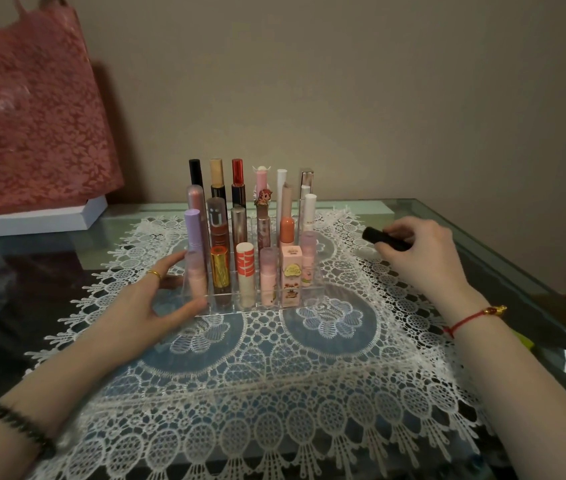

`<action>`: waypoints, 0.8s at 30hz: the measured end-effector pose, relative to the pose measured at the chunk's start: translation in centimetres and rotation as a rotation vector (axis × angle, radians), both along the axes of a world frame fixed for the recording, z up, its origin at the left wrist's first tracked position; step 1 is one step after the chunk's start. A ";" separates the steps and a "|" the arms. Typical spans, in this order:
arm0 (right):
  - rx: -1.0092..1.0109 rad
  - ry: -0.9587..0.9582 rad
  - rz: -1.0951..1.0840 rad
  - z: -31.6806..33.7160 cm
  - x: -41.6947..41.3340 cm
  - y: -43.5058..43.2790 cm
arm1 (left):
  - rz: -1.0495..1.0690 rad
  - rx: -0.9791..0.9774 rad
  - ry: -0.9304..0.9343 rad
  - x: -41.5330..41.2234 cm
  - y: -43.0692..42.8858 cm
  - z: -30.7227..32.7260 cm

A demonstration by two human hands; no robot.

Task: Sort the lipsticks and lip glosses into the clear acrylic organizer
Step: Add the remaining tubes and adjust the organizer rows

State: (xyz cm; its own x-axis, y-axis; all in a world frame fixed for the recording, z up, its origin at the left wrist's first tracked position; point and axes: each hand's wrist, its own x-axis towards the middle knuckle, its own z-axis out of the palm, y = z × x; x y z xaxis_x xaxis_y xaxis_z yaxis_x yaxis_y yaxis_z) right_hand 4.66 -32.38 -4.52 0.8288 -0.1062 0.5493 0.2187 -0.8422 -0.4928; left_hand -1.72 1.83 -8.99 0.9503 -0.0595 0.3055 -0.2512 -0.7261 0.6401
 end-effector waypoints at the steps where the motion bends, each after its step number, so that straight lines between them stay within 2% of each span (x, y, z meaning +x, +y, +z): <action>1: 0.063 -0.066 0.032 0.5 -0.3 0.3 | -0.003 -0.018 0.007 0.0 0.0 0.0; 4: 0.288 -0.155 0.168 1.8 -1.4 1.5 | -0.018 -0.070 0.024 -0.2 -0.1 0.0; 7: 0.556 -0.098 0.360 2.7 -2.4 2.5 | -0.025 -0.089 0.033 -0.3 -0.2 0.1; 9: 0.654 -0.042 0.449 2.8 -2.8 2.9 | -0.025 -0.105 0.038 -0.3 -0.3 0.1; 12: 0.612 -0.005 0.485 2.5 -3.0 3.5 | -0.028 -0.127 0.048 -0.4 -0.4 0.2; 24: 0.198 0.024 0.515 0.6 -3.4 6.2 | -0.006 -0.101 0.049 -0.4 -0.4 0.2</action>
State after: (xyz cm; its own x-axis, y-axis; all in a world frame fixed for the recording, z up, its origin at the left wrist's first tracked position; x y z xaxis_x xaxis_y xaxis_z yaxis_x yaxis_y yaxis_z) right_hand 1.30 -26.20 -3.94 0.8128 0.2176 0.5404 0.5651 -0.5200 -0.6405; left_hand -2.08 1.40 -8.80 0.9641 -0.0360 0.2632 -0.2216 -0.6557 0.7218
